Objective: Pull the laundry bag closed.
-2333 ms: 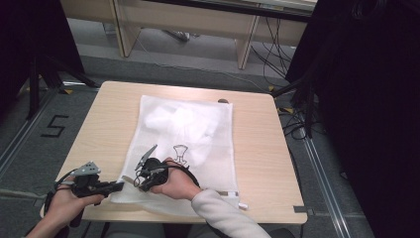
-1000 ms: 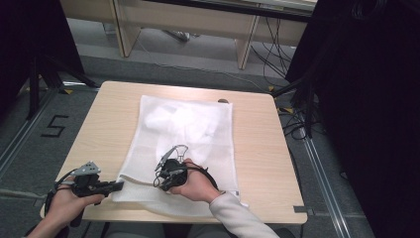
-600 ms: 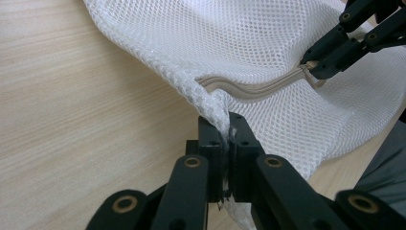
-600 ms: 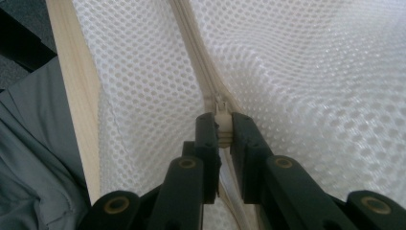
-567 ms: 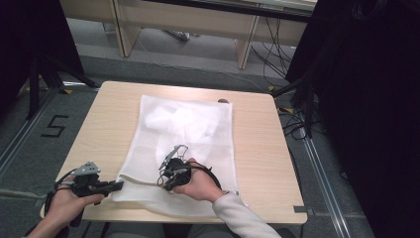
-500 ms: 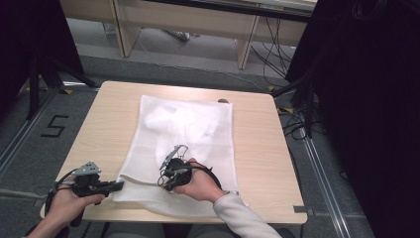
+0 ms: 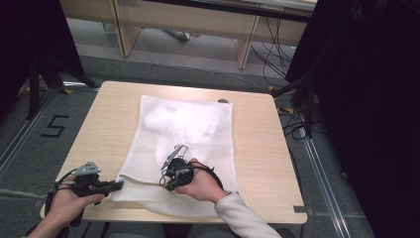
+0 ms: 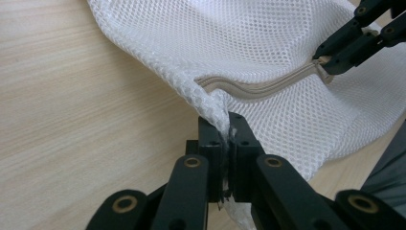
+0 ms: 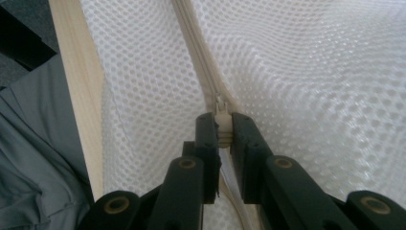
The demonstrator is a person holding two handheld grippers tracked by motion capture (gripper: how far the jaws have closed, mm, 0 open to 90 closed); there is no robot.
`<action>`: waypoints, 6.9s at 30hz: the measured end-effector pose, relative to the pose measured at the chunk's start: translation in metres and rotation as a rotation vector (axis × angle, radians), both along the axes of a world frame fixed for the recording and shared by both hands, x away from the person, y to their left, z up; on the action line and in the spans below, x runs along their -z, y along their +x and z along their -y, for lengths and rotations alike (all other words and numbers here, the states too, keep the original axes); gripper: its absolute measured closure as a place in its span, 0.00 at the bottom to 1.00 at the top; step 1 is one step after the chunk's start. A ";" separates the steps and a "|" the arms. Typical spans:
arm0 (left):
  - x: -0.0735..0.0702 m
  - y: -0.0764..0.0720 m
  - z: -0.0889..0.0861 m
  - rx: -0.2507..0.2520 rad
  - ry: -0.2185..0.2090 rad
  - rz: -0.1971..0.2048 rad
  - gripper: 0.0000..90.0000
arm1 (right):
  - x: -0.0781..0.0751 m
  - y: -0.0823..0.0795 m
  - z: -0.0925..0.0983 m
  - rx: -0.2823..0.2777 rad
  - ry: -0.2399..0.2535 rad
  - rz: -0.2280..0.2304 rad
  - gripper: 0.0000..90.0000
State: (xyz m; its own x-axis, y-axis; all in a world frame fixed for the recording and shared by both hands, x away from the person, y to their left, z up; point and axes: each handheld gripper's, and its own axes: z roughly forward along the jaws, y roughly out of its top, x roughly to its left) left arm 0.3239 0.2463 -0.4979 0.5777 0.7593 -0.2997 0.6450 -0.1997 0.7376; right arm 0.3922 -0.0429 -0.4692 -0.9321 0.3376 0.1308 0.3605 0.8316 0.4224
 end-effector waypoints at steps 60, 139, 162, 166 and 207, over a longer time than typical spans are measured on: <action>0.001 0.000 0.001 -0.018 0.035 -0.022 0.96 | -0.003 -0.001 0.030 0.010 -0.021 0.035 0.92; 0.000 0.000 0.001 -0.018 0.031 -0.020 0.96 | -0.004 0.000 0.075 0.065 -0.062 0.000 0.92; 0.000 0.000 0.001 -0.018 0.033 -0.017 0.96 | -0.003 -0.001 0.088 0.086 -0.075 -0.009 0.92; 0.000 0.000 0.001 -0.019 0.030 -0.017 0.96 | -0.002 0.000 0.090 0.096 -0.082 -0.002 0.92; -0.001 0.000 0.000 -0.025 0.029 -0.025 0.96 | -0.006 -0.002 0.104 0.115 -0.074 -0.007 0.92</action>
State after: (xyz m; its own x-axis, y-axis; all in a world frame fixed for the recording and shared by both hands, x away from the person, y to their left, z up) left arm 0.3241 0.2464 -0.4973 0.5506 0.7822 -0.2916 0.6687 -0.2041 0.7150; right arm 0.3901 -0.1468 -0.4630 -0.8857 0.4515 0.1080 0.4583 0.8132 0.3588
